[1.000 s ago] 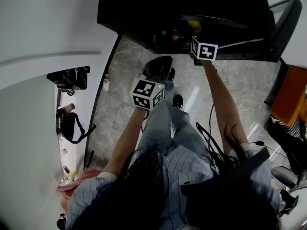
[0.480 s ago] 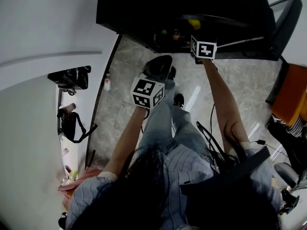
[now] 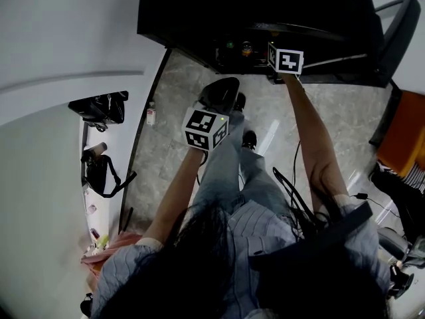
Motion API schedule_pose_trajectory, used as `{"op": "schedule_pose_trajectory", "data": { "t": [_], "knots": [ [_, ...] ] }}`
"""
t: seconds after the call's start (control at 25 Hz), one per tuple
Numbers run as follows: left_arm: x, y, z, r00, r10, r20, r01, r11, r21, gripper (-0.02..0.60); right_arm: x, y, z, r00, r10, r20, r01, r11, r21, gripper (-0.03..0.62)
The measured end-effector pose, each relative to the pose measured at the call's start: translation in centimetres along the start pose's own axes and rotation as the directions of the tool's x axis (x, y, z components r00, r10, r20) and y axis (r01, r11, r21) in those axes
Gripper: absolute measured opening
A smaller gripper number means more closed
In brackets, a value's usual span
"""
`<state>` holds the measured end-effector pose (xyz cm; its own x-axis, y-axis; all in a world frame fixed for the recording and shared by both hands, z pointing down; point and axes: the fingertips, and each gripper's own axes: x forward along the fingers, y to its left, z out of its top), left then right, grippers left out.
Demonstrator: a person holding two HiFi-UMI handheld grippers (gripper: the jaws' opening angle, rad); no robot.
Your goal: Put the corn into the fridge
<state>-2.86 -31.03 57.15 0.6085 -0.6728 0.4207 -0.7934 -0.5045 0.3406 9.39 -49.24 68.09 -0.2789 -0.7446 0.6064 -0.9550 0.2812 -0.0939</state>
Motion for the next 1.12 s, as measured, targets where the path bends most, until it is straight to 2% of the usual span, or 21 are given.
{"op": "schedule_pose_trajectory", "data": {
  "t": [0.16,0.36,0.56,0.76,1.12],
  "knots": [
    [-0.4,0.1,0.5,1.0,0.004,0.0,-0.004,1.0,0.004,0.009,-0.7,0.3,-0.2,1.0,0.009,-0.013,-0.008,0.999,0.046,0.23],
    [-1.2,-0.2,1.2,1.0,0.014,0.016,-0.014,1.0,-0.001,0.009,-2.6,0.8,0.5,1.0,-0.003,0.03,0.0,0.995,0.102,0.229],
    [-2.4,-0.8,1.4,1.0,0.021,0.022,-0.021,1.0,0.001,0.009,-5.5,2.1,1.0,0.997,0.015,0.072,-0.021,0.996,0.084,0.229],
    [-3.9,-1.5,1.8,0.999,0.03,0.039,-0.029,1.0,-0.008,0.009,-9.4,4.6,2.5,0.989,0.077,0.129,-0.079,0.997,0.005,0.229],
    [-5.7,-4.7,3.4,0.997,0.007,0.08,-0.009,1.0,0.027,0.009,-16.4,8.1,3.0,0.97,0.171,0.172,-0.173,0.985,0.002,0.229]
  ]
}}
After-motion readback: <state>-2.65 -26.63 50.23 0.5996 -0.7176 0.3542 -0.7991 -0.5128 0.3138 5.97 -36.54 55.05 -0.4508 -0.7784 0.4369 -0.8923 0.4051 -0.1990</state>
